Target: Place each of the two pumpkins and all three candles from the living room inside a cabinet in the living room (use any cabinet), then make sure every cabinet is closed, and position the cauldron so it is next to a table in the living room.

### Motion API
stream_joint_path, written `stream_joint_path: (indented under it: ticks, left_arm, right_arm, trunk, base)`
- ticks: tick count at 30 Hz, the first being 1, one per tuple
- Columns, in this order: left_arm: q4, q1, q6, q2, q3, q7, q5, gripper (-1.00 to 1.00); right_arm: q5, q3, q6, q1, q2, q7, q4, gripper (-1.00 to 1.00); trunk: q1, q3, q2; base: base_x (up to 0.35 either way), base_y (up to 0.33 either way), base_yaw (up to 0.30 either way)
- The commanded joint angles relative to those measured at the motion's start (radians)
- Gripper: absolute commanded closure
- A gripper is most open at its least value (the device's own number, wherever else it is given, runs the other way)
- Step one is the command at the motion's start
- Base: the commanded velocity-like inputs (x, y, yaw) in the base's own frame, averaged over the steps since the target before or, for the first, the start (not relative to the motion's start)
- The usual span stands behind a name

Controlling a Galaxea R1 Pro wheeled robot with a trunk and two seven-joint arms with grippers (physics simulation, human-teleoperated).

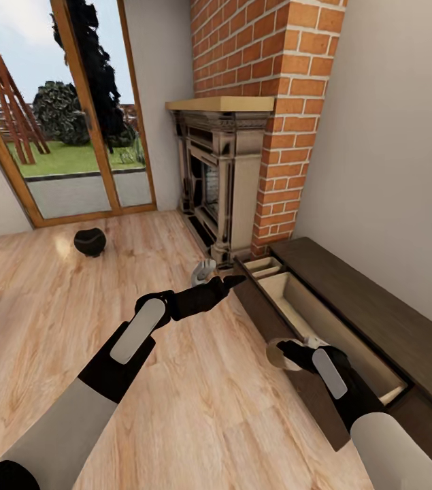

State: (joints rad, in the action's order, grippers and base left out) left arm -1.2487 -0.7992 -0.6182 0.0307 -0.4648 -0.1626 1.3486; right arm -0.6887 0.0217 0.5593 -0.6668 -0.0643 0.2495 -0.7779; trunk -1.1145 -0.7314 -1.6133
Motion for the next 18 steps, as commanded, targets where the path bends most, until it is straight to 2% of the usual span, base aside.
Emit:
stream_joint_path:
  ticks: [1,18]
  left_arm:
    - [0.0,0.0,0.0,0.0,0.0,0.0,0.0,-1.0]
    - [0.004,0.0,0.0,0.0,0.0,0.0,0.0,-1.0]
  right_arm:
    - [-0.008,0.0,-0.002,0.0,0.0,0.001,0.0,1.0]
    - [-0.008,0.0,-0.002,0.0,0.001,0.001,0.0,1.0]
  trunk:
    - [0.0,0.0,0.0]
    - [0.0,0.0,0.0]
  base:
    - [0.329,-0.104,0.0]
    - [0.332,-0.023,0.0]
